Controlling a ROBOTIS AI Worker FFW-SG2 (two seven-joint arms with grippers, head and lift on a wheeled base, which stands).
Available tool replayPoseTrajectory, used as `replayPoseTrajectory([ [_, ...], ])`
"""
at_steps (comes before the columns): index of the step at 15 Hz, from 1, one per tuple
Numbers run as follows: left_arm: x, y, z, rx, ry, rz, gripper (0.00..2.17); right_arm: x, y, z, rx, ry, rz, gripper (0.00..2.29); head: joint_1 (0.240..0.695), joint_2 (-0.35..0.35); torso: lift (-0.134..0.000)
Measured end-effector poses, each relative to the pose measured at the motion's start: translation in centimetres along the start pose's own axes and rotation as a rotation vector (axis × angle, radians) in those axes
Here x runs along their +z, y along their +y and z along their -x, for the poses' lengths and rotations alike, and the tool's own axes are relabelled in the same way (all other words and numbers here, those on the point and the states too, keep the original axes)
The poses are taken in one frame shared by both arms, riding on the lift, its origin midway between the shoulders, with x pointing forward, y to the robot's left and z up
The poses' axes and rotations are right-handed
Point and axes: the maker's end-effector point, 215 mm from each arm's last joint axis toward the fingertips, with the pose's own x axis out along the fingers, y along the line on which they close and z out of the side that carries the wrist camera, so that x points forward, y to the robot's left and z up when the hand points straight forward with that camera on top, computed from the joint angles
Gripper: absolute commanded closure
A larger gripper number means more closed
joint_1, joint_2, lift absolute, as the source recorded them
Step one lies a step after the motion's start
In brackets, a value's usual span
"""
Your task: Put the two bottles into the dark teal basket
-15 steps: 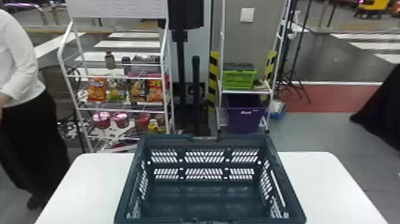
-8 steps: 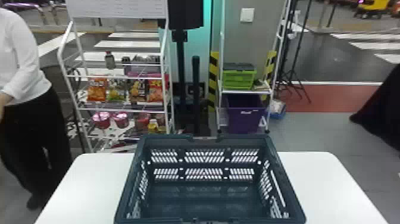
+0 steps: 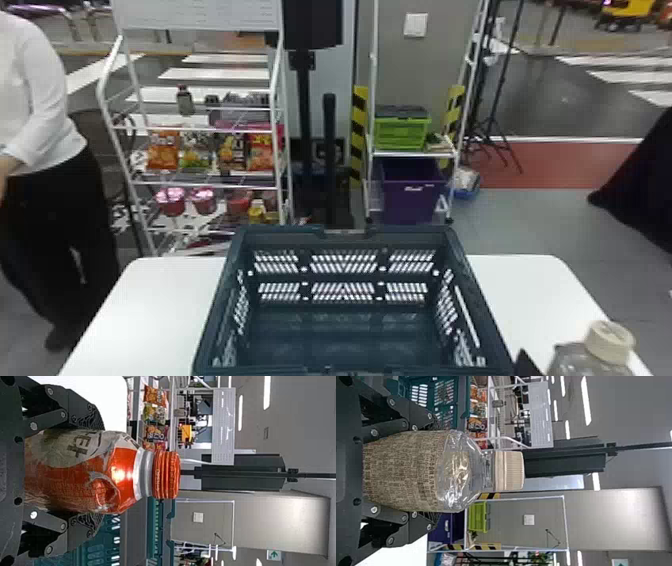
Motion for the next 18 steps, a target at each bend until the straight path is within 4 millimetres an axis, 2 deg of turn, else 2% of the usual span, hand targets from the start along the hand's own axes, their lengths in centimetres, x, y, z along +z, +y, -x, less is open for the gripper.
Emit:
replayPoseTrajectory([
  [3, -0.2, 0.3, -0.5, -0.019, 0.005, -0.006, 2.15, -0.7, -0.1, -4.0, -0.029, 0.106, -0.028, 1.96, 0.499, 0.0, 0.0],
  [7, -1.7, 0.7, -2.0, -0.036, 0.047, -0.008, 2.15, -2.3, 1.2, -7.9, -0.034, 0.264, -0.005, 1.96, 0.499, 0.0, 0.0],
  [13, -5.0, 1.4, -4.2, -0.058, 0.135, 0.009, 2.15, -5.3, 4.9, -14.1, -0.006, 0.484, 0.103, 1.96, 0.499, 0.0, 0.0],
  [16, -6.3, 1.7, -4.7, -0.063, 0.165, 0.018, 2.15, -6.1, 7.2, -18.2, 0.026, 0.522, 0.144, 1.96, 0.499, 0.0, 0.0],
  [18, -6.9, 2.0, -5.1, -0.064, 0.178, 0.023, 2.15, -7.5, 8.9, -20.6, 0.058, 0.565, 0.152, 1.95, 0.499, 0.0, 0.0],
])
